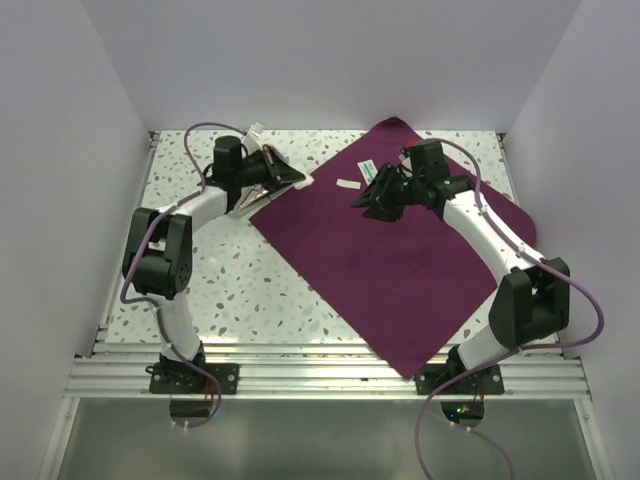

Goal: Prepare the surgical pack

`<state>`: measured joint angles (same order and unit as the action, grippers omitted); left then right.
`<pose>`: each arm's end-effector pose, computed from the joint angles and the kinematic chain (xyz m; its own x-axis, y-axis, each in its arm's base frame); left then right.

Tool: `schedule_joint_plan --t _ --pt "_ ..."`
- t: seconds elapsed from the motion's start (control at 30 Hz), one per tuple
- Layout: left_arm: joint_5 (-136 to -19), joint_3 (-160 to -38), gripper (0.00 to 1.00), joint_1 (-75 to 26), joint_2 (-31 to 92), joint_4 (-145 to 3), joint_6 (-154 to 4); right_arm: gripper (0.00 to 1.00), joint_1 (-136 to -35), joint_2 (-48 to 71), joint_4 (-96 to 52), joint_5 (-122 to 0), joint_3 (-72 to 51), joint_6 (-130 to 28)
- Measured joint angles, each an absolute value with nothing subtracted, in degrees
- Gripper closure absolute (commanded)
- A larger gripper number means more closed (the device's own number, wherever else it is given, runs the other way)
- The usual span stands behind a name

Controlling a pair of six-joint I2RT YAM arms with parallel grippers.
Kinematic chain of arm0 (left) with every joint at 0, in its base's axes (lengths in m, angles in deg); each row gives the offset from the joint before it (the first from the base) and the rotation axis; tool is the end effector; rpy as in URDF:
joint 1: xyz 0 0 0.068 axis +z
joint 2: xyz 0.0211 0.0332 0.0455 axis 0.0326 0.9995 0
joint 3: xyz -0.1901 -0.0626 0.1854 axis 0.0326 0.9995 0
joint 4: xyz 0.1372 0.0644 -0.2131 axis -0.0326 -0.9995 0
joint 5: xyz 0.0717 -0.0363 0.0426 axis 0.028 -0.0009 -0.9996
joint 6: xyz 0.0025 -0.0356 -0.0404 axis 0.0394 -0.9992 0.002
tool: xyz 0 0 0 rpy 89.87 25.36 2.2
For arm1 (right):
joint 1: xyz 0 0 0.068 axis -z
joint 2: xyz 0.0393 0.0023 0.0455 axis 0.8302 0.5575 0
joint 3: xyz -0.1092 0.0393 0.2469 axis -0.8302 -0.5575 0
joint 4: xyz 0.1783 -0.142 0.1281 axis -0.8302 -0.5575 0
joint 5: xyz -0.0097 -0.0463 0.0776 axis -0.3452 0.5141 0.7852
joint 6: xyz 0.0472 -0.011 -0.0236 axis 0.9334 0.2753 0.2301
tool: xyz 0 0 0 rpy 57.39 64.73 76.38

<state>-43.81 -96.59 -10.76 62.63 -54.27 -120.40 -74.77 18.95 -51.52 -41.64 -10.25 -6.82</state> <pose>0.4089 -0.1161 0.2322 -0.8268 -0.4555 -0.3300 0.1580 0.3750 -0.9135 0.3189 0.1246 0.3118 -0.8675 0.4417 -0.2288 0.1216 0.6343 0.7635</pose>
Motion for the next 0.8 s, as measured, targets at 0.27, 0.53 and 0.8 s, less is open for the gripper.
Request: schedule_joint_plan --t 0.27,0.53,0.8 --pt "-38.1 -112.0 1.00 -3.5 76.0 -68.0 -96.9 0.53 -67.4 22.3 -57.5 -40.5 -10.2 -13.9" --pt "-37.8 -117.2 1.00 3.4 83.7 -78.6 -88.2 0.53 -64.0 25.2 -58.4 -39.7 -10.1 -17.8" --pt "-39.8 -121.0 0.93 5.7 87.0 -84.7 -86.2 0.52 -64.1 29.0 -58.6 -38.4 -10.0 -18.5"
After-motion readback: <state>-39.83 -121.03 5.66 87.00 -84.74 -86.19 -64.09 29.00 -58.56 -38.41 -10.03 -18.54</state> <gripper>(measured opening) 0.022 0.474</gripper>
